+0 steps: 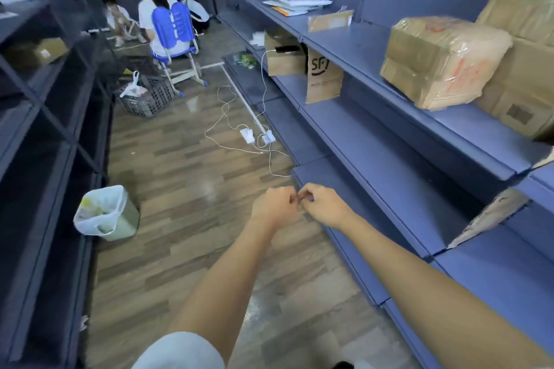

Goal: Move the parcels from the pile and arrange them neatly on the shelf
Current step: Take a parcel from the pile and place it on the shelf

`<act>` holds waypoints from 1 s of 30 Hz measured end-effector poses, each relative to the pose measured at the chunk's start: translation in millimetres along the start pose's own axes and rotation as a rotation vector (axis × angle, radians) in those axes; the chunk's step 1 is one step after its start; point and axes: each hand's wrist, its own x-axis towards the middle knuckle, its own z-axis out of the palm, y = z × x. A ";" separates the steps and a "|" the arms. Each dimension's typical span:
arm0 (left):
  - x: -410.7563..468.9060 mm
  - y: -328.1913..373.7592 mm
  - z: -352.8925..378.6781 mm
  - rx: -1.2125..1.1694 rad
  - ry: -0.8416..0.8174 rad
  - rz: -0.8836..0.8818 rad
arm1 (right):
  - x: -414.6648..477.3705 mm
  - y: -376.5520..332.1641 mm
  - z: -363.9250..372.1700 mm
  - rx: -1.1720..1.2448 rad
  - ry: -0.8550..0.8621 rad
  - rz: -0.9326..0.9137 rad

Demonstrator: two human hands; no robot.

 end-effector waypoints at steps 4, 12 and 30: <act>30.4 -20.7 -6.8 -0.010 -0.033 -0.045 | 44.4 -6.9 6.5 0.019 -0.048 -0.003; 143.9 -31.4 -42.6 0.023 -0.055 -0.085 | 166.0 -7.1 -23.1 0.033 -0.107 -0.017; 408.6 58.3 -57.4 0.080 -0.232 0.355 | 338.8 67.4 -140.0 0.077 0.272 0.342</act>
